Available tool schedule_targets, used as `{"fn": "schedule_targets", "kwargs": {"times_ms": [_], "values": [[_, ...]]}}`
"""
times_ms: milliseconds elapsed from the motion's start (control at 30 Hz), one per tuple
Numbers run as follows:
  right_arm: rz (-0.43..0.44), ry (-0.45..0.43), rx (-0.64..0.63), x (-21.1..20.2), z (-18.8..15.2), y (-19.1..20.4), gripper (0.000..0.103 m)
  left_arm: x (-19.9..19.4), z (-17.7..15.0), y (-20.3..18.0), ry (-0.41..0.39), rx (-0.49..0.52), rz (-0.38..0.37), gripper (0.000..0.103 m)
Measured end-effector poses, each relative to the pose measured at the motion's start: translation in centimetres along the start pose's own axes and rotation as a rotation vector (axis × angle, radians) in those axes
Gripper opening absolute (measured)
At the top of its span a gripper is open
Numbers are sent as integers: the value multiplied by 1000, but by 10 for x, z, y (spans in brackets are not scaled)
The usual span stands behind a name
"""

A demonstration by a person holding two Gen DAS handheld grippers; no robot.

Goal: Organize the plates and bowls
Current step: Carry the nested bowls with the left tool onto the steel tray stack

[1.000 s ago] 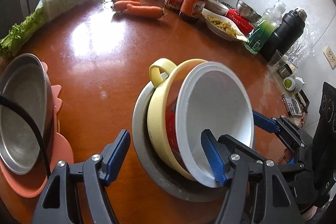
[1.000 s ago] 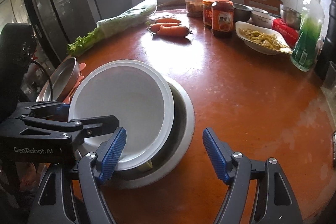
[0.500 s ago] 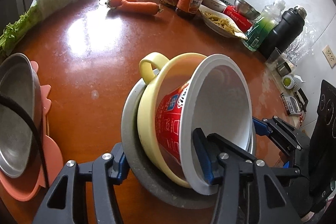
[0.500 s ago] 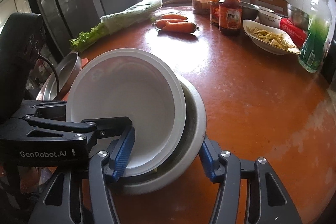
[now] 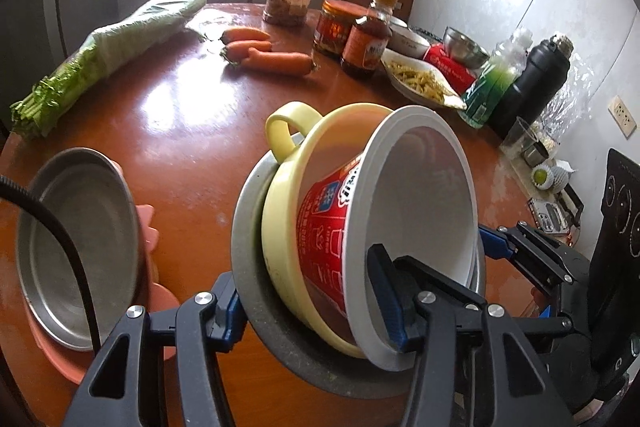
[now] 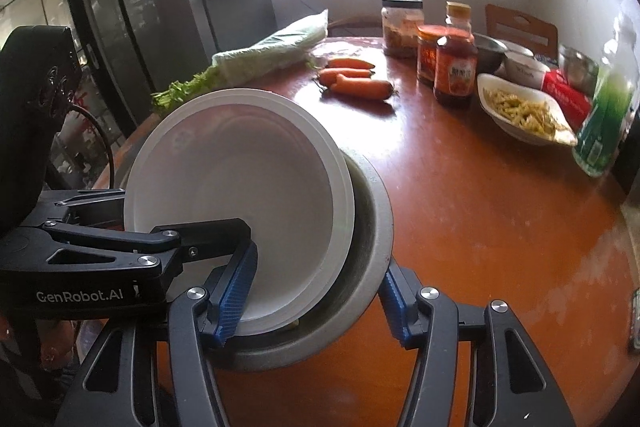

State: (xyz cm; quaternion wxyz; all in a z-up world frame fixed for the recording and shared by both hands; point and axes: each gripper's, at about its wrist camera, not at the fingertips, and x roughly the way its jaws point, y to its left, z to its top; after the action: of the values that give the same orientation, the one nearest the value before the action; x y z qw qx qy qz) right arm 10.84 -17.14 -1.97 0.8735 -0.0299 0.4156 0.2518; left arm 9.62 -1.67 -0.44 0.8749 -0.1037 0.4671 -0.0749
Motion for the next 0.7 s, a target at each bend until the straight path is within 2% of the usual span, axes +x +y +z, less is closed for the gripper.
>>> {"fn": "schedule_targets", "kwargs": {"times_ms": [333, 700], "values": [[34, -40, -34, 0, 20, 31, 60, -32, 5, 29, -51, -16, 39, 54], [41, -45, -97, 7, 43, 68, 60, -56, 7, 59, -87, -42, 45, 54]]}}
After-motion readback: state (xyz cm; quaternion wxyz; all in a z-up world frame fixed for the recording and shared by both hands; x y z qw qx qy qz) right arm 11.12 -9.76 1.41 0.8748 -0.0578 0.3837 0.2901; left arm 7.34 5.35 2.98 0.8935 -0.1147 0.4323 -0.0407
